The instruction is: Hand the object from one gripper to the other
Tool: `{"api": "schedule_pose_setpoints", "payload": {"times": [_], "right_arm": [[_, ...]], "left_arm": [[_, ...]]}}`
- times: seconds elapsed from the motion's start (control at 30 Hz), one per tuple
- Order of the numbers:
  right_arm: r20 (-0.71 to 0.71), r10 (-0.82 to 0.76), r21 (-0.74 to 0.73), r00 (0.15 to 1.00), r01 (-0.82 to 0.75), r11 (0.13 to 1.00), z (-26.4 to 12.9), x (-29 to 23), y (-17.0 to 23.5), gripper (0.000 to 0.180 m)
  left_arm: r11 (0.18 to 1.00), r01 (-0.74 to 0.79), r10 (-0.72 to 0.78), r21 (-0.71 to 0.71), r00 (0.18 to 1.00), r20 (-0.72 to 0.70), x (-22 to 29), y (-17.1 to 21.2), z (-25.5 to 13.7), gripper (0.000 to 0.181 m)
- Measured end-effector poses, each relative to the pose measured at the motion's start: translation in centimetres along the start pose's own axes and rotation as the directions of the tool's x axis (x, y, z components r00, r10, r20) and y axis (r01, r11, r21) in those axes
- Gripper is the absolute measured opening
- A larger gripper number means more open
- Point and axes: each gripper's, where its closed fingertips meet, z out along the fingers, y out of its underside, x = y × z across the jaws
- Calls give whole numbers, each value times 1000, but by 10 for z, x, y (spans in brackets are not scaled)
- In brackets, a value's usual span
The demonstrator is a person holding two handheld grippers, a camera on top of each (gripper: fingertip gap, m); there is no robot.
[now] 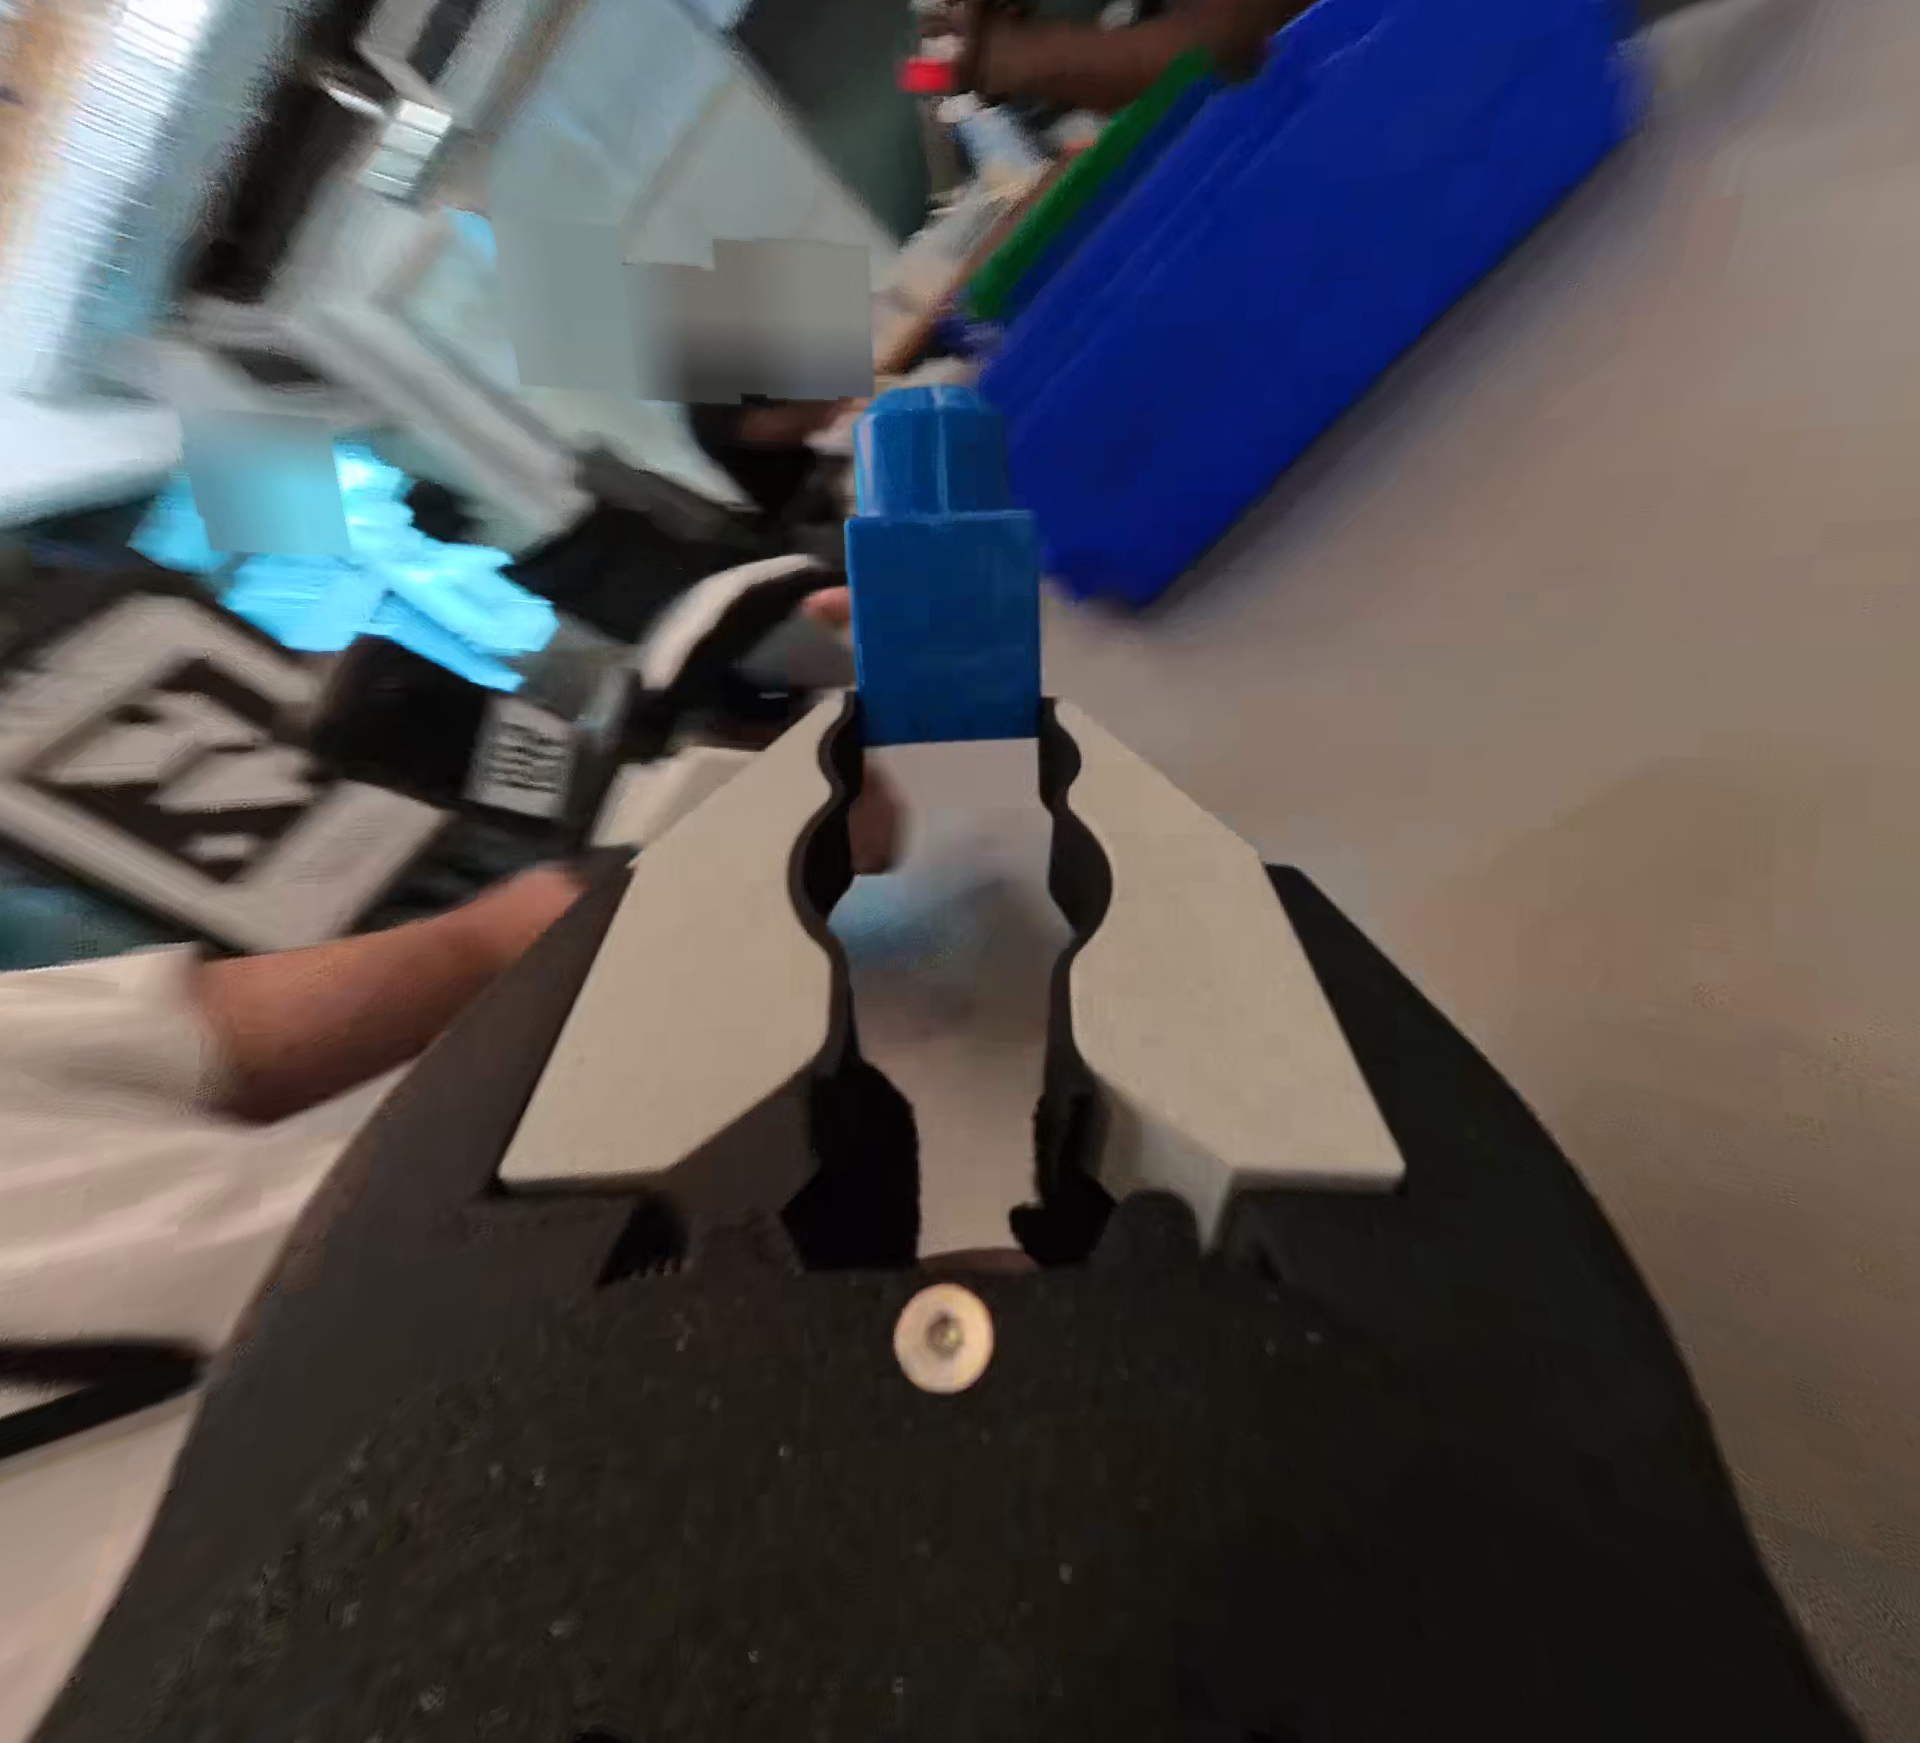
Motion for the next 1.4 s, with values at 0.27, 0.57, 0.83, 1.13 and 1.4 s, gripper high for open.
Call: {"api": "schedule_pose_setpoints", "payload": {"times": [0.27, 0.57, 0.83, 1.13, 1.4], "right_arm": [[-108, -453, -124, 885, 440, 890, 3, -13, 14, 33], [102, -290, -117, 952, 301, 946, 41, -42, 37, 33], [83, -311, -118, 947, 319, 940, 42, -39, 42, 35], [-121, -257, -68, 959, 250, 966, 22, -6, 20, 63], [-328, -604, -148, 726, 592, 792, 41, -25, 20, 35]], "left_arm": [[800, 572, -600, -181, 749, -282, 9, 8, 2, 52], [772, 621, -612, -133, 671, -419, 8, -2, -10, 46], [771, 609, -618, -187, 645, -449, 13, 4, -8, 37], [922, -279, 283, -268, 959, -25, -28, 51, -3, 37], [729, -586, 633, -354, 773, 25, -20, 52, 2, 37]]}}
